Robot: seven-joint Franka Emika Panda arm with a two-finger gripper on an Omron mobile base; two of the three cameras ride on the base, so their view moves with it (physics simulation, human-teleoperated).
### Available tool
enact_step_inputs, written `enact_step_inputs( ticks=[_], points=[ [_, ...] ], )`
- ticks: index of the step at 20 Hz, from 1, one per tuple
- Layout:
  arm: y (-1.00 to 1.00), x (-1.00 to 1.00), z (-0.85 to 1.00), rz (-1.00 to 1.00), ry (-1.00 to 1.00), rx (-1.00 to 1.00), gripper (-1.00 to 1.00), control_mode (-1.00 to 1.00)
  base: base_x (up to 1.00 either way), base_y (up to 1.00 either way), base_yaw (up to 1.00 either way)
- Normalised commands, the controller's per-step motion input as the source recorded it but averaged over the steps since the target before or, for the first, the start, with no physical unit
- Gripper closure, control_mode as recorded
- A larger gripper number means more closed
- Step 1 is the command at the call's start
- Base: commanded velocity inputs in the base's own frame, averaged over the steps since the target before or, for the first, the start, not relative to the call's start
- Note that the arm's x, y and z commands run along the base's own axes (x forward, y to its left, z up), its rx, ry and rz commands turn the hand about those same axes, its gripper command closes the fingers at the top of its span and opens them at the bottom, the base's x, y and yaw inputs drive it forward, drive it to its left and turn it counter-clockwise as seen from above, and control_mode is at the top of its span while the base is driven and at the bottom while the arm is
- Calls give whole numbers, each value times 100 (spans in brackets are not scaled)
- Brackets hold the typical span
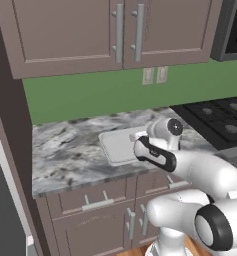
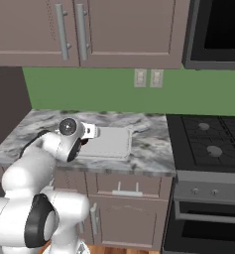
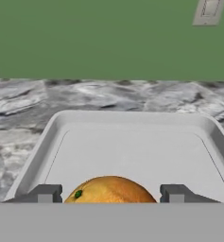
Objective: Pick the apple and orange from the fridge and place them inside the tupperware on the counter.
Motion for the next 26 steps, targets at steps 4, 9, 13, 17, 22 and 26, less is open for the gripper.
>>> enact_step_inputs(
  ticks=[4, 9, 13, 17, 22, 26],
  points=[
    [0, 15, -17, 0, 0, 0, 100, -100, 0, 0, 0],
    [0, 9, -21, 0, 0, 0, 100, -100, 0, 0, 0],
    [0, 17, -11, 0, 0, 0, 100, -100, 0, 0, 0],
    [0, 32, -1, 0, 1, 0, -100, -100, 0, 0, 0],
    [0, 46, 0, 0, 3, 0, -100, -100, 0, 0, 0],
    [0, 3, 0, 0, 5, 0, -100, -100, 0, 0, 0]
  ],
)
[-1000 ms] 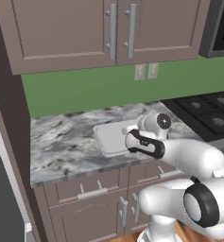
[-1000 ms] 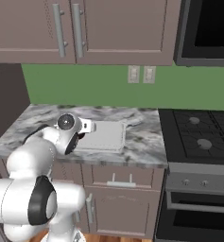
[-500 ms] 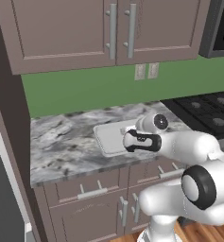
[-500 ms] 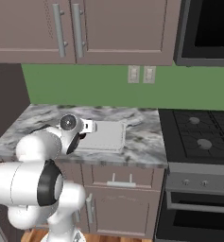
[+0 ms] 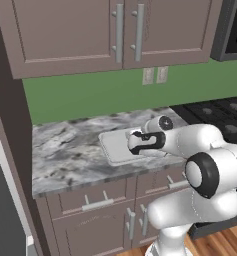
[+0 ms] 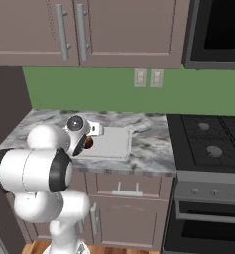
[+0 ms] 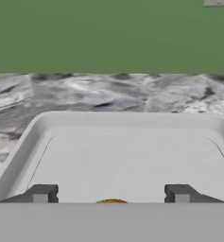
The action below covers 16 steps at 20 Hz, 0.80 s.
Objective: Pick the apple and orange from the fridge and place them inside the tupperware on the counter.
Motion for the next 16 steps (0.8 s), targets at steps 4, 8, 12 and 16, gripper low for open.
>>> enact_step_inputs(
  ticks=[4, 8, 12, 16],
  points=[
    [0, 5, 2, 0, 0, 0, -100, -100, 0, 0, 0],
    [-11, -18, 33, -2, 0, 0, -100, -100, 0, 0, 0],
    [-28, -49, 78, -2, -1, 0, -100, -100, 0, 0, 0],
    [-28, -92, 68, 0, 0, 0, -100, -100, 0, 0, 0]
  ],
)
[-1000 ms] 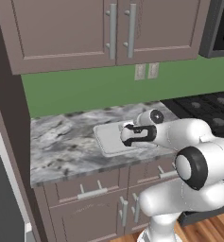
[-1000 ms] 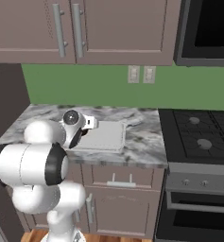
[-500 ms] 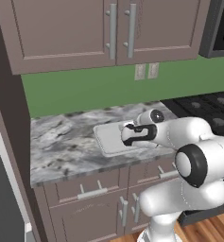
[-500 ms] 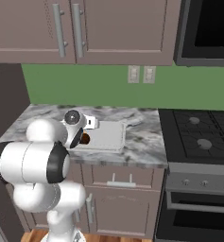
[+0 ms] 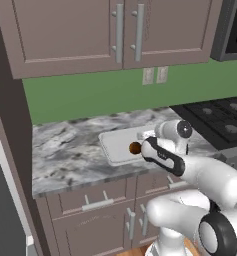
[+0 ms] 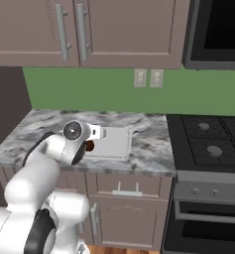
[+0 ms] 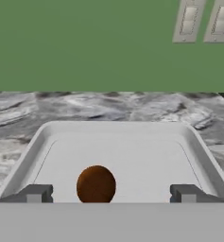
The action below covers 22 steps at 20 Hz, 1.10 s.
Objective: Pick the apple and orange from the fridge and place them inside the tupperware on the counter.
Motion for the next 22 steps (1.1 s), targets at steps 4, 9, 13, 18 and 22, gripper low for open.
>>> enact_step_inputs(
  ticks=[4, 9, 13, 18, 22],
  points=[
    [-23, -79, 90, 0, 0, 0, -100, -100, 0, 0, 0],
    [-25, -63, 99, 0, 12, 0, -100, -100, 0, 0, 0],
    [-15, -58, 100, 0, 31, 0, -100, -100, 0, 0, 0],
    [-6, -71, 67, 0, 51, 0, -100, -100, 0, 0, 0],
    [0, -68, 10, 0, 33, 0, -100, -100, 0, 0, 0]
  ],
)
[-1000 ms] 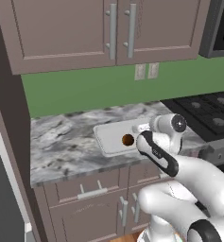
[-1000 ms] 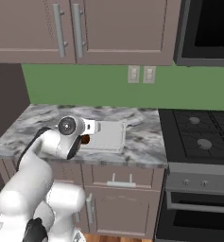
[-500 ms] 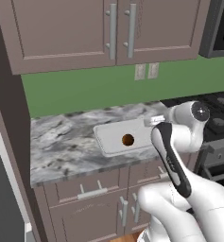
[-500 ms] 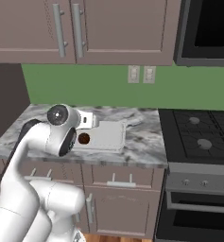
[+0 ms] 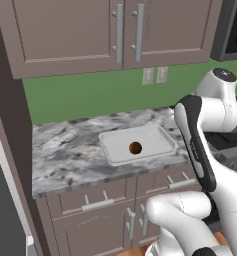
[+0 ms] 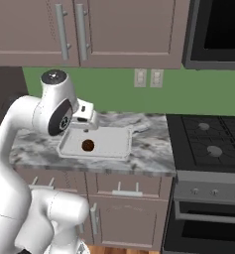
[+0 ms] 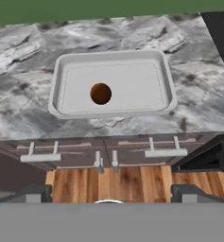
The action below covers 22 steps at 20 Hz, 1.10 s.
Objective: Pick the apple and orange from the fridge and place them inside the tupperware on the counter.
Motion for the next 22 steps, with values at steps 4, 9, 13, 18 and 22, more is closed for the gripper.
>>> enact_step_inputs(
  ticks=[4, 9, 13, 18, 22],
  points=[
    [11, -89, 0, 3, 7, 0, -100, -100, 0, 0, 0],
    [11, -100, -3, 11, 0, 0, -100, -100, 0, 0, 0],
    [15, -98, -23, 13, 0, 0, -100, -100, 0, 0, 0],
    [2, -39, -9, 5, 0, 0, -100, 100, -60, 0, 7],
    [0, 0, 0, 0, 0, 0, -100, 100, -100, 0, 6]
  ],
)
